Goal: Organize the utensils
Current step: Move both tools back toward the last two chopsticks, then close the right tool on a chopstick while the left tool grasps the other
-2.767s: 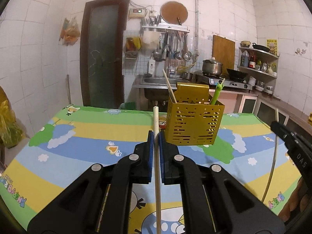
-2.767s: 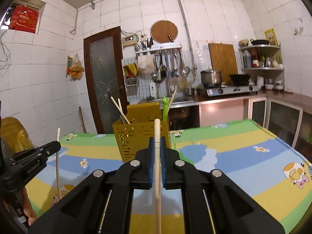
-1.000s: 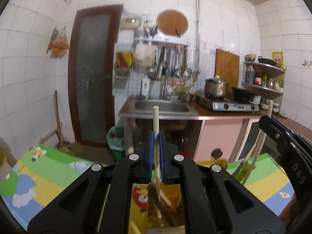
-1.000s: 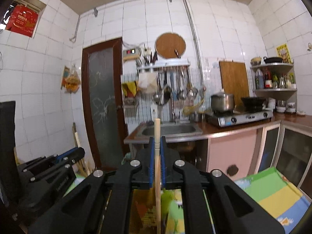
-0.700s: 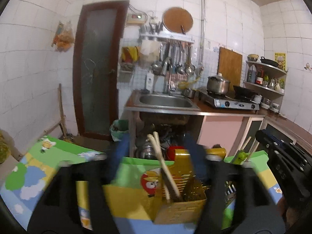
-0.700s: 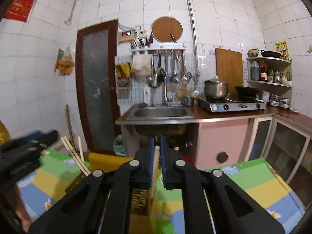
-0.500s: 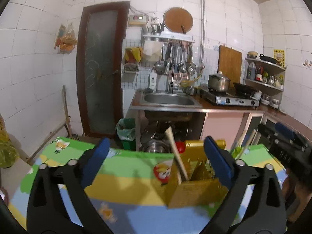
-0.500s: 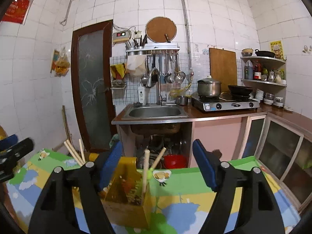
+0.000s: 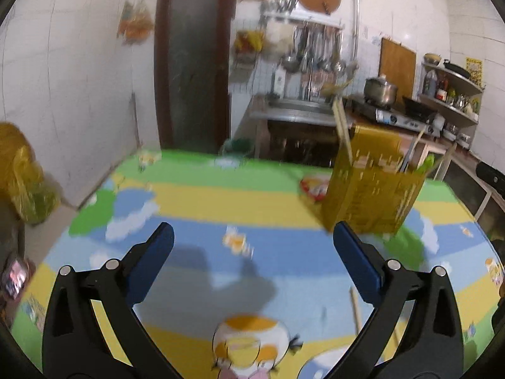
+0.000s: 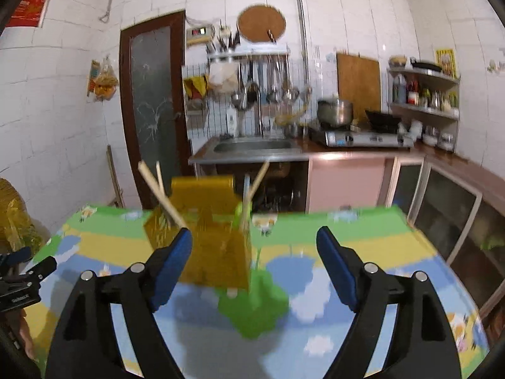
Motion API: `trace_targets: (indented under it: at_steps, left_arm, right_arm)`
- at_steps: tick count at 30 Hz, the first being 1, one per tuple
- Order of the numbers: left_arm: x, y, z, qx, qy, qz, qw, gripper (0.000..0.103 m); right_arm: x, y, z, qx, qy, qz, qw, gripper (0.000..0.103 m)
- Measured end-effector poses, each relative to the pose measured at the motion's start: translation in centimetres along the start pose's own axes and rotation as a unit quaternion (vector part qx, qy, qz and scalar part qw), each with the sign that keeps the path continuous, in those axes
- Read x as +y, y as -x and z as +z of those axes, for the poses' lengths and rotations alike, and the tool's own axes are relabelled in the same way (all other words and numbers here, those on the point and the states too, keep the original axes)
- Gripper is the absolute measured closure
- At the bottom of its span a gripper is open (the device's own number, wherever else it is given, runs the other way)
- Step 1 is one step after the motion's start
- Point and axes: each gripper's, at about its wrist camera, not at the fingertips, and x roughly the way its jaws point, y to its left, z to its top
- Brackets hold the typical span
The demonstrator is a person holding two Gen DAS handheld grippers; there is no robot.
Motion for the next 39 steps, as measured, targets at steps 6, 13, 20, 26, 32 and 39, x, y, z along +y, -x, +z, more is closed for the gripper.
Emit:
trace_targets:
  at_steps: [6,13,20,26,32,39]
  left_arm:
    - [1.2,-2.3,-3.2,0.045,0.003,0.011,0.9989,0.005]
    - [0.7,-3.9,-4.8,0.074,-0.017,0.009,0.9971,0.005]
    - [0.5,-4.8,-5.8,0.103,-0.028,0.017,0.9941,0.005]
    - [-0.4,-5.0,-6.3,0.111,-0.051,0.023,0.9923,0.005]
    - [-0.6,-5.0,-6.5,0.113,-0.059,0.024,0.9916,0.005]
    - [-1.0,-5.3,-6.6,0.131,-0.040,0.008,0.9906,0.005]
  right_arm:
    - [0.4,-0.9,-4.6,0.060,-0.016,-0.010,0.998,0.023]
    - [2.4,-2.2,-9.3,0.113,0.001,-0.012,0.994,0.023]
    - [5.2,-3.7,-13.3,0.191,0.023,-0.007,0.981,0.025]
    - [6.6,-2.4,-14.7,0.221,0.038,-0.007,0.974,0.033]
    - [7.6,-1.9,-16.2,0.241,0.044,0.005,0.969,0.061]
    - [7.5,-2.2,-15.9,0.244,0.020,0.046,0.968,0.097]
